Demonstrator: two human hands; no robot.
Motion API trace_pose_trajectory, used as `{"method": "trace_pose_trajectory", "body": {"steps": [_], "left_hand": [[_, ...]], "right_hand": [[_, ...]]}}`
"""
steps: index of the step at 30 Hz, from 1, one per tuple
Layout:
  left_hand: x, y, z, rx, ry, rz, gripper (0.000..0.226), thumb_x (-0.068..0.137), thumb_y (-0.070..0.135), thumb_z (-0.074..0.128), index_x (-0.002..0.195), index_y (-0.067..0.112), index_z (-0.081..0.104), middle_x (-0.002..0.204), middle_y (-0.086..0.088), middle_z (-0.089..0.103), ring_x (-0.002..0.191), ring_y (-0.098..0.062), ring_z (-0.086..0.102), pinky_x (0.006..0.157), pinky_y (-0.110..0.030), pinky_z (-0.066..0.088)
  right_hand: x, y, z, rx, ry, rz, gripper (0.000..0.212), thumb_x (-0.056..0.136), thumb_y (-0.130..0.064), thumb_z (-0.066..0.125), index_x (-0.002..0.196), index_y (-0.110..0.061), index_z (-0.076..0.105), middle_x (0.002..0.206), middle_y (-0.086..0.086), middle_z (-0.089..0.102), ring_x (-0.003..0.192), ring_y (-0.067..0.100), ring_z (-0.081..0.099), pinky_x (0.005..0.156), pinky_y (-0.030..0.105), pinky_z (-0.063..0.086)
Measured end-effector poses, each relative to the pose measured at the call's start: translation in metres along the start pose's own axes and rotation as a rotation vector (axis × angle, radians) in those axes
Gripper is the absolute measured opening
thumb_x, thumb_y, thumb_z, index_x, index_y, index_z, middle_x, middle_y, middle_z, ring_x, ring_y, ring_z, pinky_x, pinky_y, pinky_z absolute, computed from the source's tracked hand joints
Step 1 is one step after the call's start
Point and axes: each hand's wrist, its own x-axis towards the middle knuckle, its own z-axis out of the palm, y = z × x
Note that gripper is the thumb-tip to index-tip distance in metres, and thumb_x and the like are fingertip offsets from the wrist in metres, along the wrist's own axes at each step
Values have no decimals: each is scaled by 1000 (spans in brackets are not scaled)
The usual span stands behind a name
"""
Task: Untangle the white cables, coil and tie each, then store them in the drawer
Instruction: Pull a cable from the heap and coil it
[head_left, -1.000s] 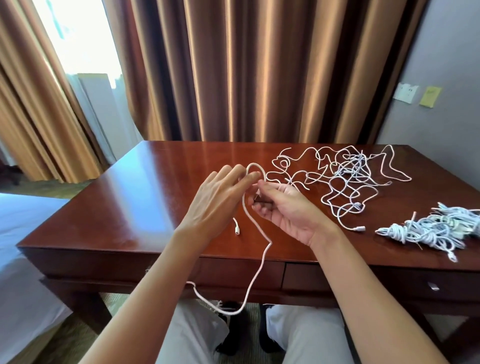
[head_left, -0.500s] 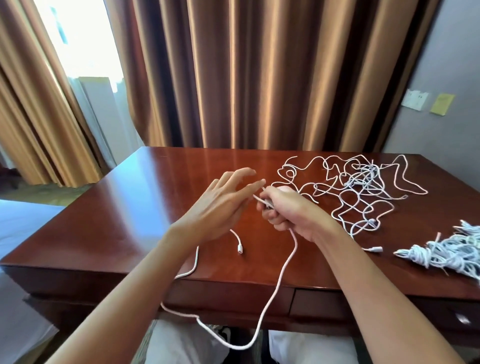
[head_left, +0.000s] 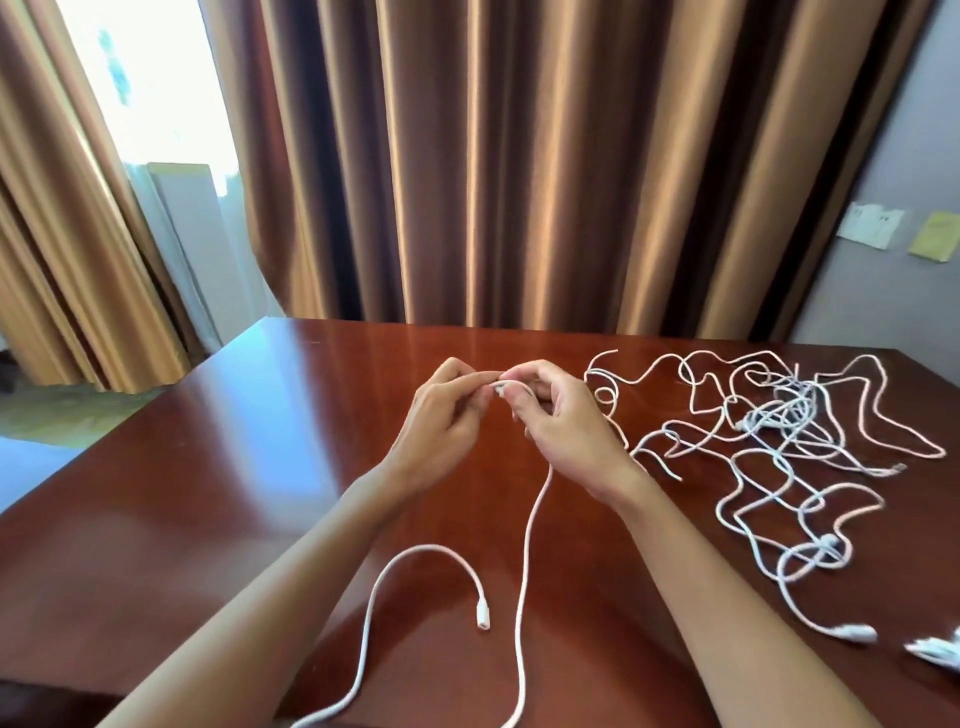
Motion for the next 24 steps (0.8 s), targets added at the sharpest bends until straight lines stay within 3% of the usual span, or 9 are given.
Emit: {"method": "trace_pose_trajectory", "body": {"steps": [3,7,10,12,16,19,24], "left_hand": [[2,-10,4,-50,60,6,25,94,10,55,108,5,76,82,10,59,71,-3,54,65,-19,42],[-7,-18,7,-131,124,-56,19,95,4,60,101,9,77,84,7,65,75,-4,59,67,-16,43],[-7,-20,7,-250,182,-144,27,94,1,62,97,24,75,84,2,68,77,-2,59,70,-16,44],[-8,-19,6,-266,130,-140,24,95,3,62,100,23,75,82,4,67,75,-1,56,68,-16,41],[-15,-14,5,-244,-17,-84,21,98,14,62,109,25,75,73,13,53,66,-1,46,63,-14,34],[-17,-14,7,-191,-89,-89,23,99,27,60,84,41,71,67,15,52,65,-2,45,64,-22,35],[-19,-20,11,-73,-87,-86,24,95,34,59,81,20,73,79,12,59,82,-12,55,76,-25,44]], "right_hand": [[1,14,8,-51,51,-79,8,101,-25,60,102,-20,66,82,-10,71,75,2,64,70,25,50],[-5,23,14,-101,68,-78,14,101,-32,60,108,-22,66,88,-7,72,83,9,68,77,32,55],[-9,23,12,41,73,-29,15,100,-28,62,111,-21,69,88,-8,73,80,4,67,71,21,51],[-12,22,11,121,87,-27,14,99,-24,64,109,-20,73,89,-7,75,82,3,69,72,17,49],[-15,22,13,181,170,-46,15,101,-22,60,104,-27,75,88,-4,76,79,8,68,73,23,51],[-18,23,19,36,181,-73,18,102,-24,60,108,-21,77,80,-17,72,72,1,64,71,16,48],[-22,25,21,-113,159,-156,20,101,-21,61,112,-18,77,94,-14,72,88,3,70,78,17,51]]}}
